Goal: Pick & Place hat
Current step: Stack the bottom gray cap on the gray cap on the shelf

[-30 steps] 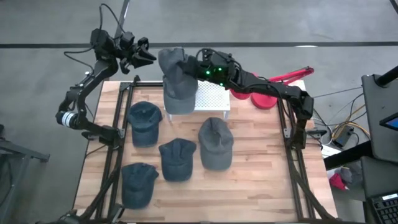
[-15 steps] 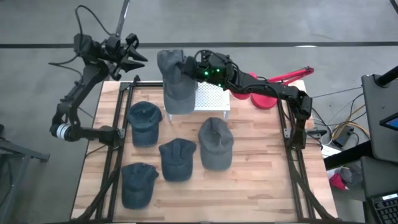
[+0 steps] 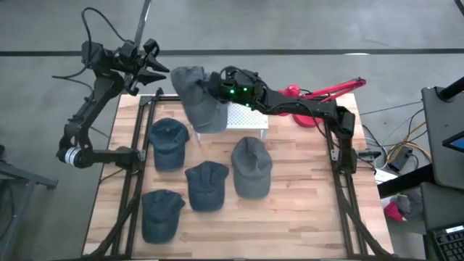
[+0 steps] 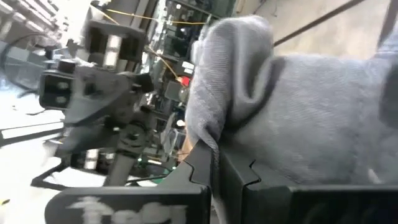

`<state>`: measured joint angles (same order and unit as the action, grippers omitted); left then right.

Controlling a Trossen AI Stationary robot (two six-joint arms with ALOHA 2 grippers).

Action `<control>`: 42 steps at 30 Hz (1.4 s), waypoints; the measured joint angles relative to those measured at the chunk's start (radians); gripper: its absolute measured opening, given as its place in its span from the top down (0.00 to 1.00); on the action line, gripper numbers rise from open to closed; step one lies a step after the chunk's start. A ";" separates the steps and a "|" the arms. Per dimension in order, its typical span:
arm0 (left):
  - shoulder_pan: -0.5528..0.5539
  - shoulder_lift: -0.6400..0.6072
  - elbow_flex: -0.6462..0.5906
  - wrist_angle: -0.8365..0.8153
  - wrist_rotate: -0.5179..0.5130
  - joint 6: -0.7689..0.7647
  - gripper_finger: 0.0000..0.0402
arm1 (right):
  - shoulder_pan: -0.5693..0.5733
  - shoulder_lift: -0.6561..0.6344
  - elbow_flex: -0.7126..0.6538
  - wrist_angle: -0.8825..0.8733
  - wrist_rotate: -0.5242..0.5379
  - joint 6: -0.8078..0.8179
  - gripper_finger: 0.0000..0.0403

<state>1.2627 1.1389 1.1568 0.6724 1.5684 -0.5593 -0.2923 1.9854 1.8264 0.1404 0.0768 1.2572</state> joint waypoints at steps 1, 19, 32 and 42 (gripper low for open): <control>0.001 0.000 0.000 0.000 -0.001 -0.001 0.71 | 0.000 0.005 0.000 -0.002 0.001 0.002 0.98; 0.000 0.001 0.000 0.000 -0.003 0.006 0.71 | 0.001 -0.009 0.000 -0.093 0.035 0.000 0.98; -0.001 0.001 0.000 0.000 -0.003 0.006 0.71 | 0.007 -0.008 0.000 -0.255 0.110 -0.034 0.98; 0.000 0.001 0.000 0.000 -0.003 0.006 0.71 | 0.004 -0.016 0.000 -0.324 0.110 -0.109 0.98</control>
<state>1.2625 1.1400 1.1568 0.6726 1.5654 -0.5528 -0.2888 1.9697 1.8267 -0.1833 0.1867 1.1482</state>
